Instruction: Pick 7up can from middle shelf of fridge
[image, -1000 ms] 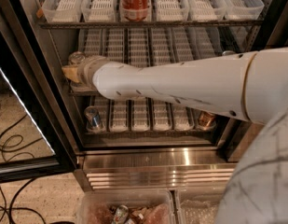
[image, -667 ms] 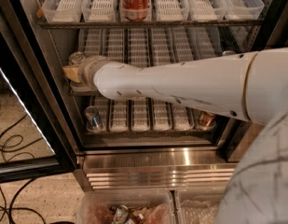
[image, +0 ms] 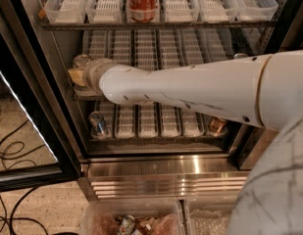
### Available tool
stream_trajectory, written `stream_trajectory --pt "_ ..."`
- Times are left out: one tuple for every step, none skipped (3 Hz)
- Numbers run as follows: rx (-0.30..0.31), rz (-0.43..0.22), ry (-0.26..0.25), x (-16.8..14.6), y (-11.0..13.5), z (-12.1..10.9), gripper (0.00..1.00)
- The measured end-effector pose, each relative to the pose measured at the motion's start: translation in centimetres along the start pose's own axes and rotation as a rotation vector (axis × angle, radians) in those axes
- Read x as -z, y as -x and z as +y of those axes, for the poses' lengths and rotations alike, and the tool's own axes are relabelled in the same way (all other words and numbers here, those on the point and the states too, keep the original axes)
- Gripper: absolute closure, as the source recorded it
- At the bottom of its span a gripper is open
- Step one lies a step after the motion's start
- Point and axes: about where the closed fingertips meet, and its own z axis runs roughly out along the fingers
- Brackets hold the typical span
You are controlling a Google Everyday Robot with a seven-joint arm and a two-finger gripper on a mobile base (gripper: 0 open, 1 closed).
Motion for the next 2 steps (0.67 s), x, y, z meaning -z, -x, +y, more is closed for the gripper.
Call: stream_trajectory --pt "-0.002 -0.009 -0.006 0.4 0.4 -0.1 1.0" --pt "-0.003 -0.046 -0.055 3.0 1.8 -1.1 1.0"
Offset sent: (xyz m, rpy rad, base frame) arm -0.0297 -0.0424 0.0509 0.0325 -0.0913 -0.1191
